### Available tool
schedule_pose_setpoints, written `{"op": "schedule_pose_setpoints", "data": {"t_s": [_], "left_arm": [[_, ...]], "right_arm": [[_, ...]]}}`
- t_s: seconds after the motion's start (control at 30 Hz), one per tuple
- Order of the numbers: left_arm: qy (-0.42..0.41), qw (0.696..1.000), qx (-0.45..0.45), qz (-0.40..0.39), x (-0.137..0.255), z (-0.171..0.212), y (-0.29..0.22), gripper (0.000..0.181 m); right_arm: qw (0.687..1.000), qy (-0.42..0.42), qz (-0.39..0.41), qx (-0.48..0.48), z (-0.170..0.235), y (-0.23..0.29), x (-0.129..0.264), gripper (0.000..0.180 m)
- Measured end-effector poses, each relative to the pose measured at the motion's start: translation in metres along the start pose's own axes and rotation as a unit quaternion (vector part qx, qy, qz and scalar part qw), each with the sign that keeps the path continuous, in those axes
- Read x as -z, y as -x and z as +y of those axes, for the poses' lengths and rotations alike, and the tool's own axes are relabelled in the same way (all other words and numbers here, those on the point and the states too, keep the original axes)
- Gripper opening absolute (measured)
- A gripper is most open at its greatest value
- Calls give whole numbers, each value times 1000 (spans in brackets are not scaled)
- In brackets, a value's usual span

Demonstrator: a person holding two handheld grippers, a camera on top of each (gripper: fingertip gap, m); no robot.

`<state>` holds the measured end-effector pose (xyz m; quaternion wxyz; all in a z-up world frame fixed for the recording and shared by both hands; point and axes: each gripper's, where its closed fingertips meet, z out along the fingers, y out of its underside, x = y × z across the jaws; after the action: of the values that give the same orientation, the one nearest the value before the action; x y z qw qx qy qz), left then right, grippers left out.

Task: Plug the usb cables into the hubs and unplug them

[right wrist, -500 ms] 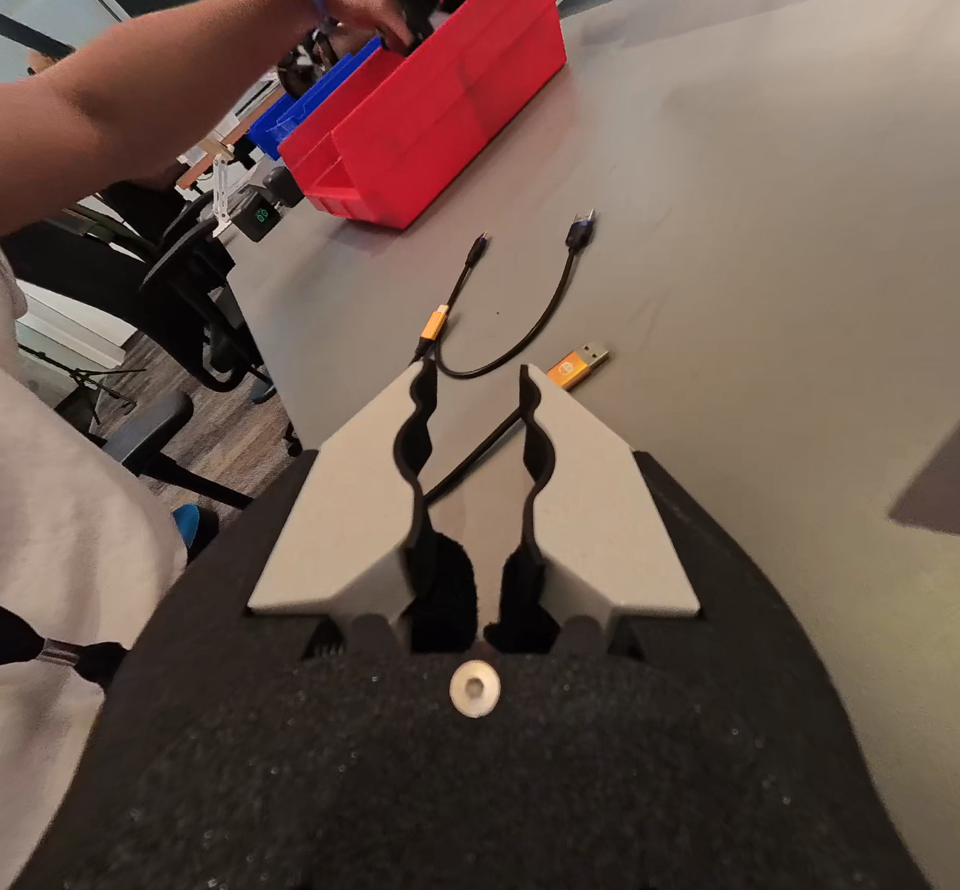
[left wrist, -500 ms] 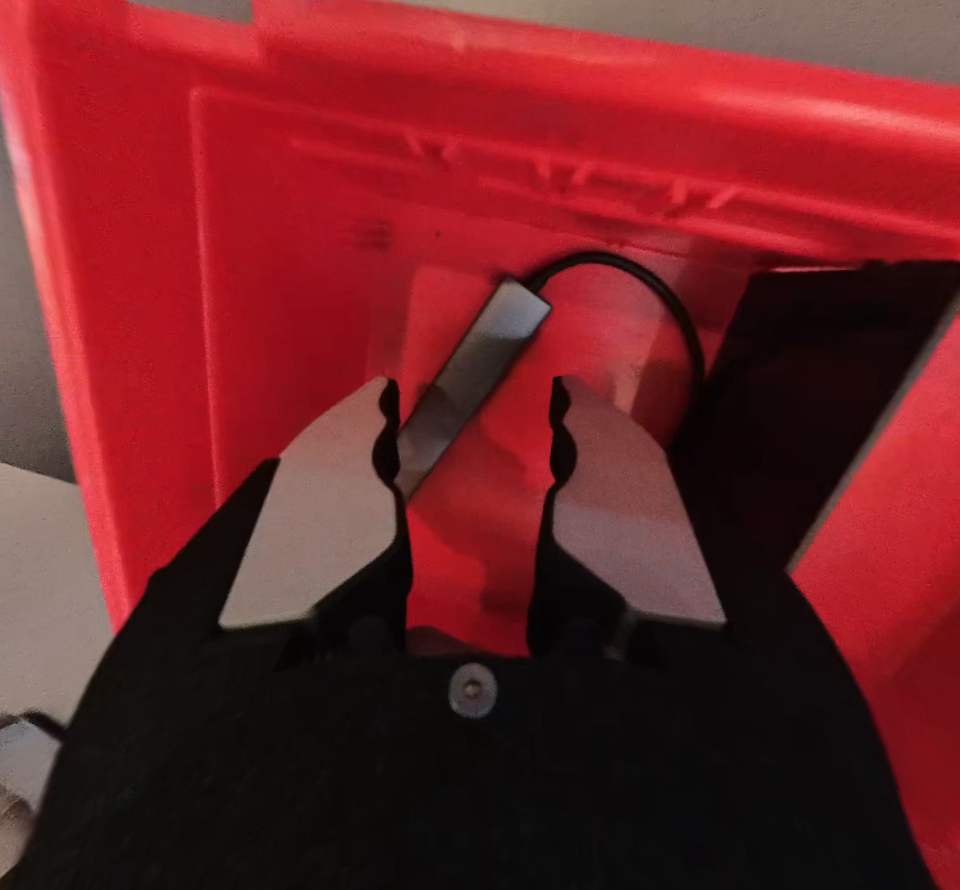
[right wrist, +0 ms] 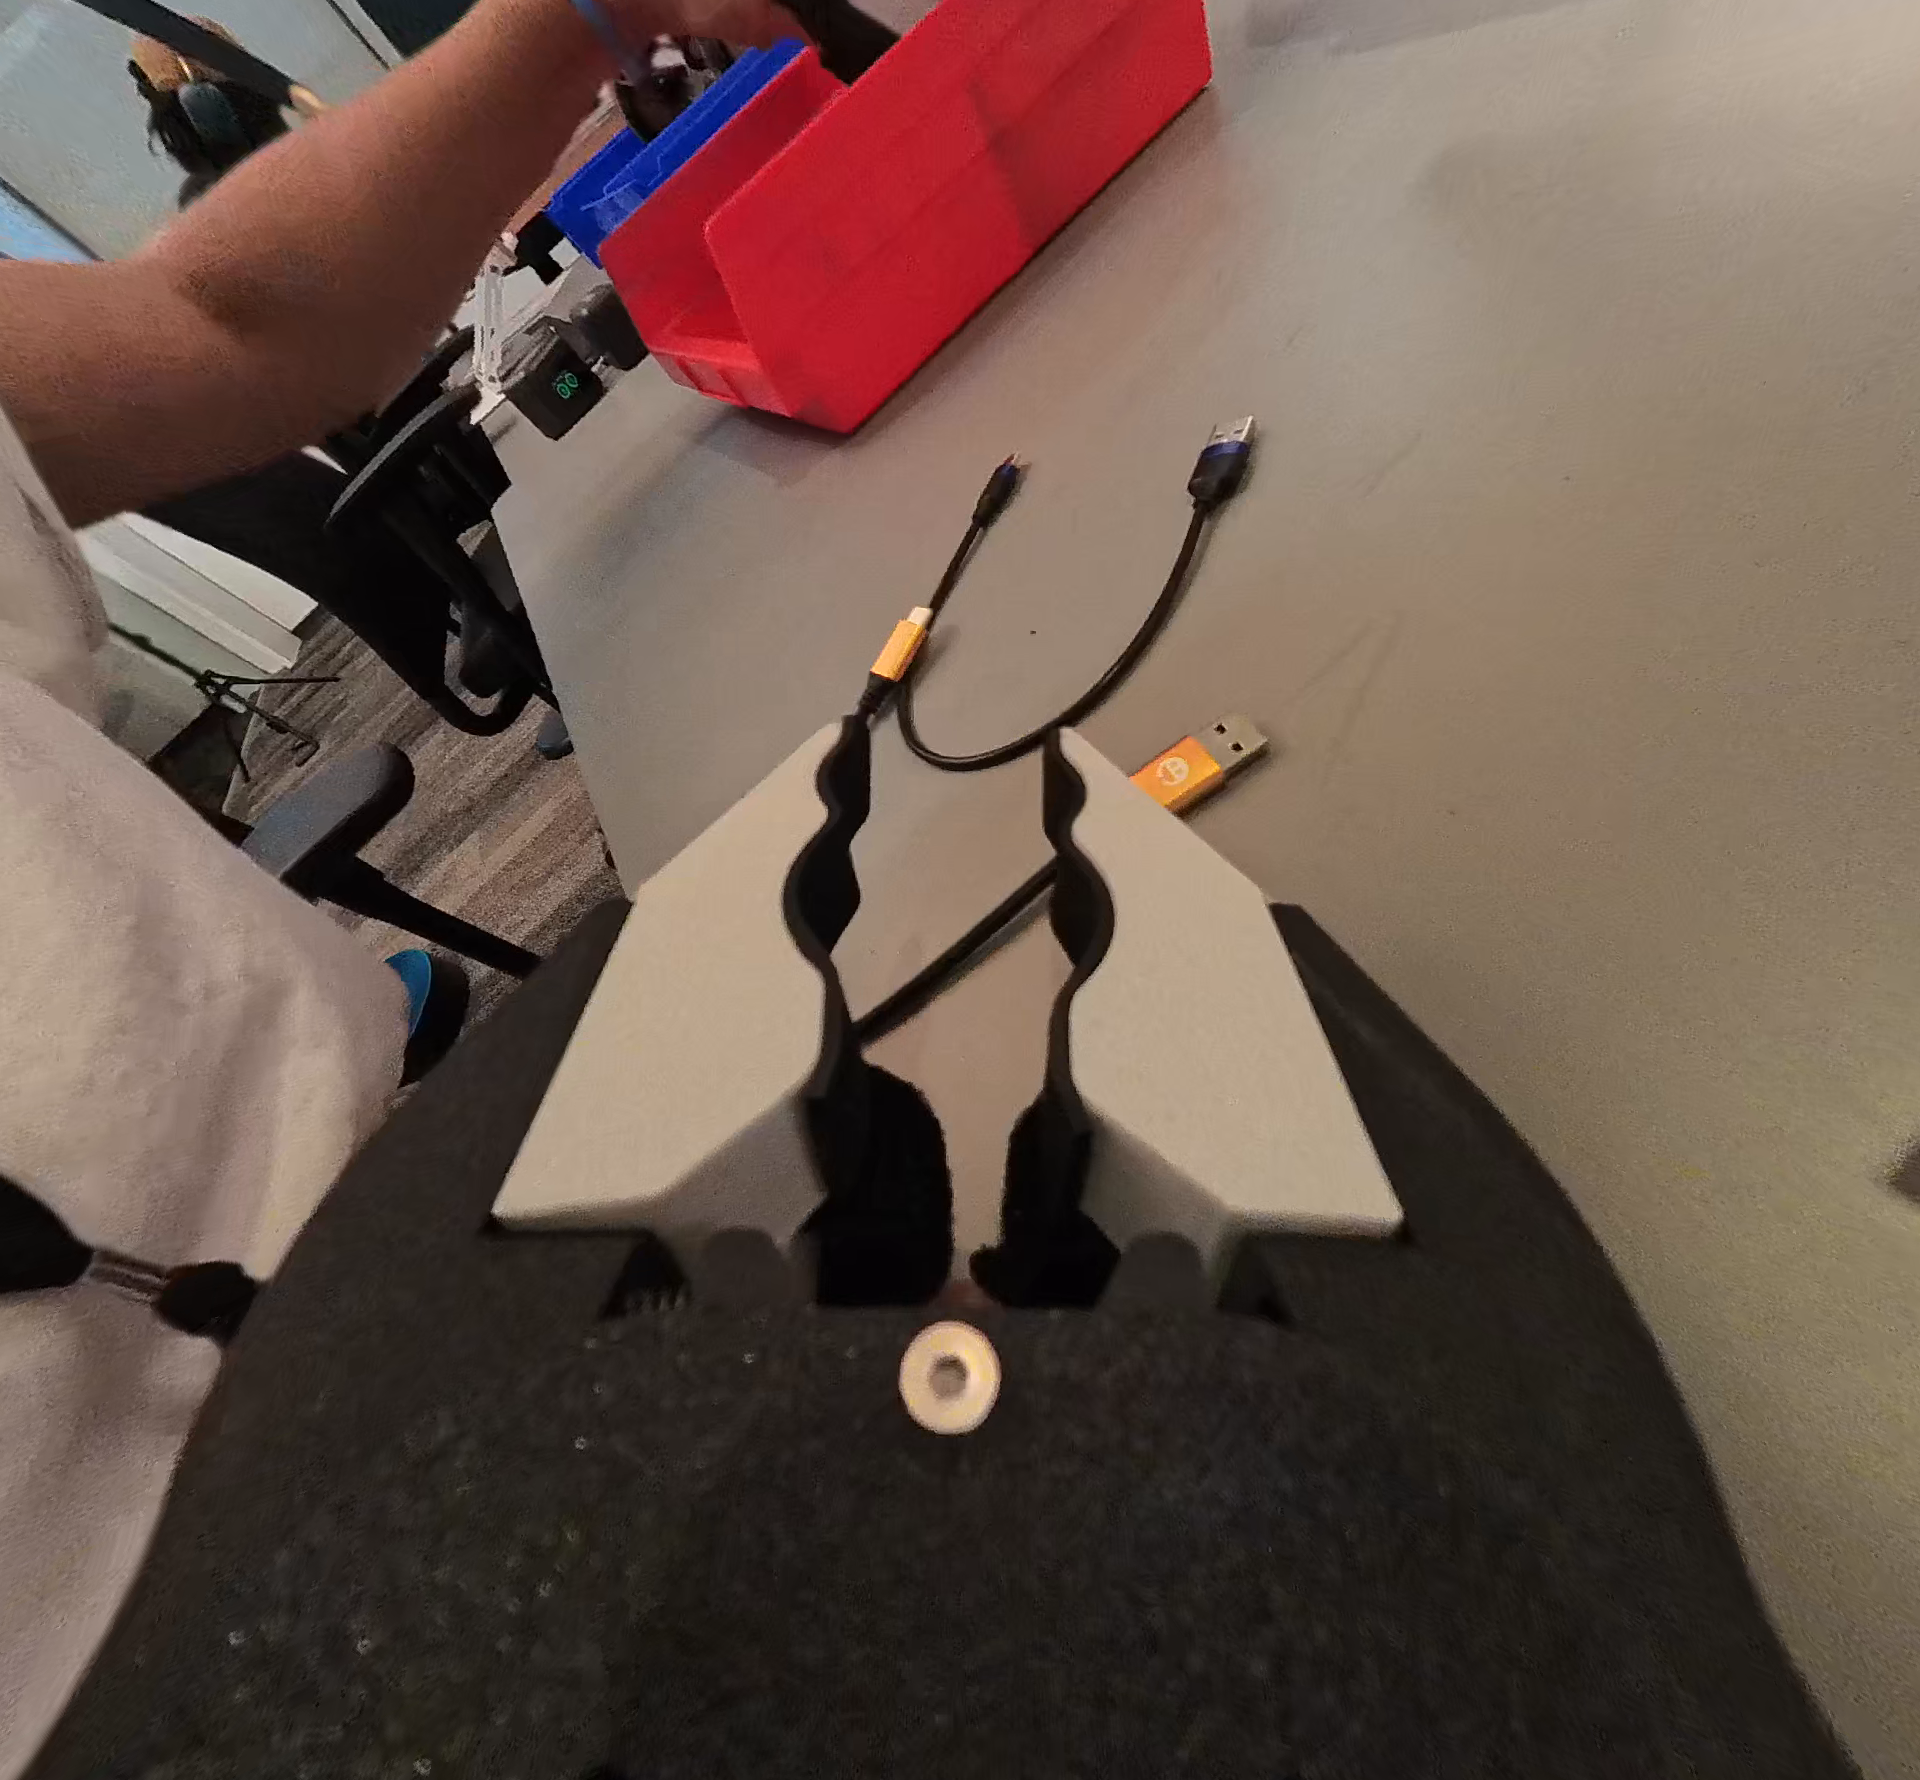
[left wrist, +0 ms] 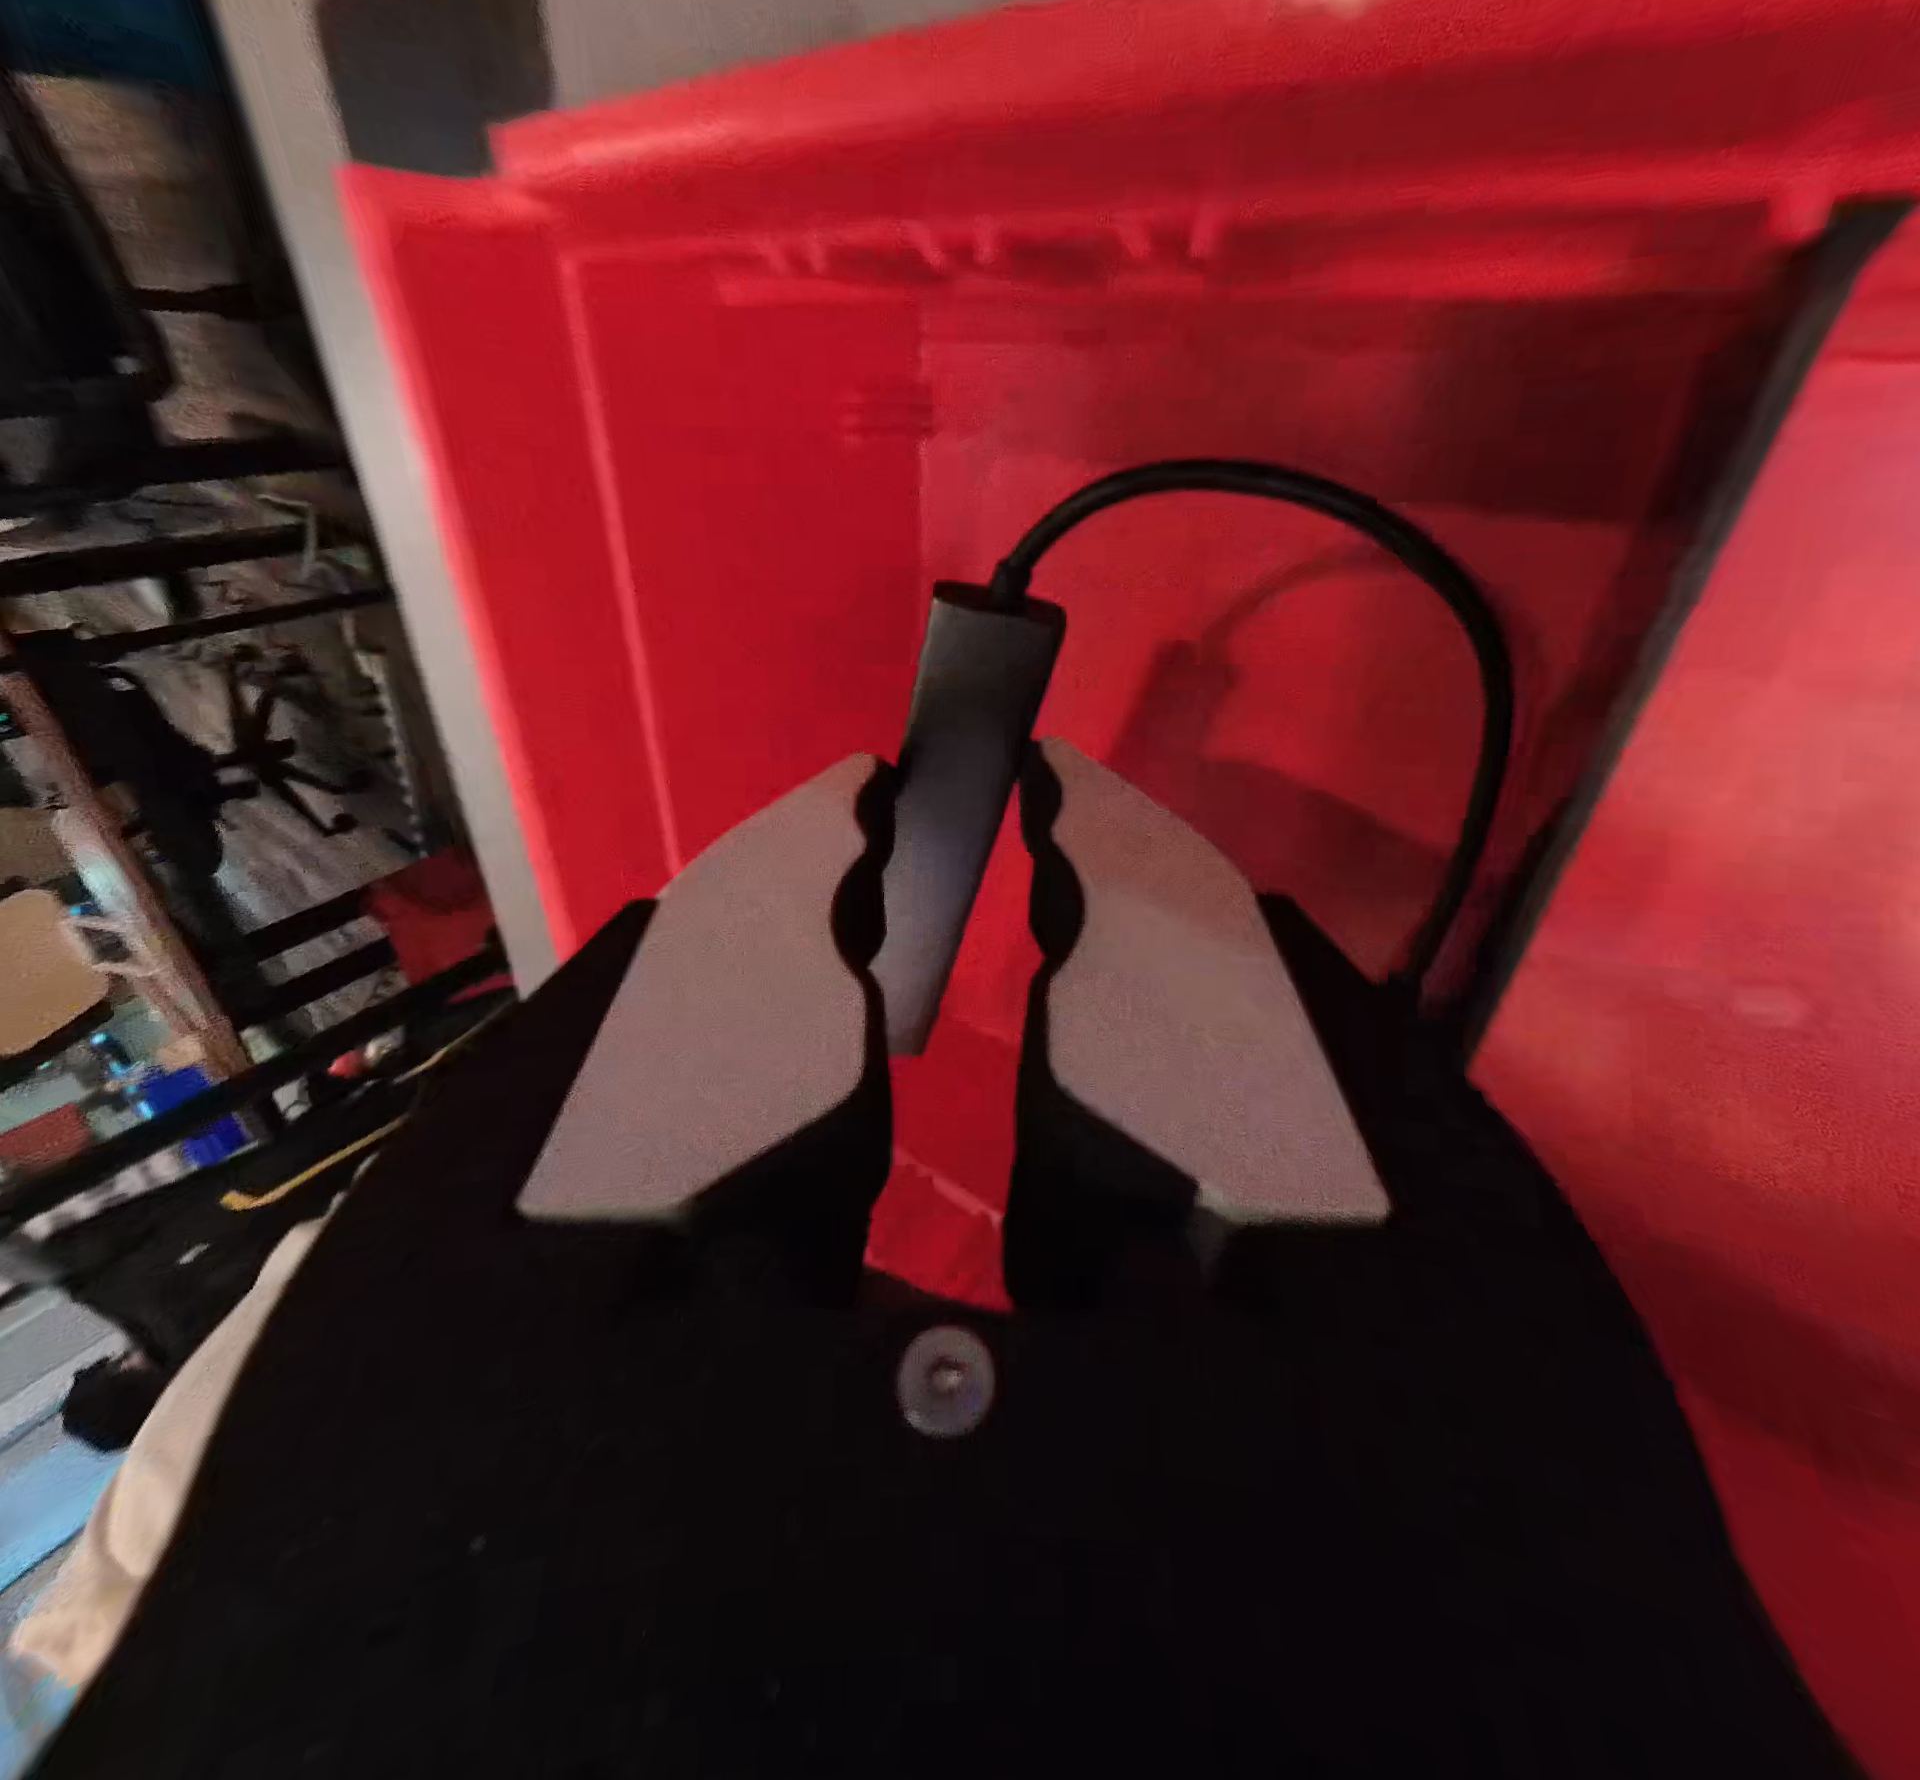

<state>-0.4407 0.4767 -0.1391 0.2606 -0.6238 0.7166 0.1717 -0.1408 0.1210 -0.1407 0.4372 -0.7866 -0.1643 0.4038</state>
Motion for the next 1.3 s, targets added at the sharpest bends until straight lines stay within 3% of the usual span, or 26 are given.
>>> {"op": "schedule_pose_setpoints", "data": {"t_s": [0.2,0.33,0.43,0.53,0.67,0.8,0.83,0.93,1.03,1.1,1.17,1.3], "left_arm": [[-36,967,-17,-251,128,-31,23,22],[-37,920,-79,-382,206,-75,8,22],[-57,895,-99,-432,243,-119,-11,22],[-85,873,-122,-464,265,-164,-34,21],[-109,868,-143,-464,271,-213,-68,21],[-125,861,-162,-465,267,-245,-92,21],[-134,861,-160,-464,265,-251,-97,21],[-183,875,-106,-436,256,-262,-111,20],[-304,899,84,-303,246,-267,-137,20],[-418,868,231,-133,237,-279,-171,17],[-476,826,302,-1,228,-286,-195,23],[-563,741,349,111,234,-287,-199,39]], "right_arm": [[999,-29,14,29,-26,6,-10,33],[994,-66,-7,89,-93,38,-24,38],[979,-126,-13,161,-157,71,-40,41],[961,-170,-14,219,-194,96,-62,41],[959,-176,-42,218,-200,116,-80,40],[957,-162,-8,241,-181,103,-79,8],[956,-157,-6,248,-177,99,-75,8],[945,-154,22,289,-168,85,-62,8],[936,-143,41,319,-156,59,-49,8],[936,-146,27,318,-149,48,-39,8],[932,-158,-35,325,-139,55,-26,8],[922,-164,-195,291,-121,84,-4,8]]}}
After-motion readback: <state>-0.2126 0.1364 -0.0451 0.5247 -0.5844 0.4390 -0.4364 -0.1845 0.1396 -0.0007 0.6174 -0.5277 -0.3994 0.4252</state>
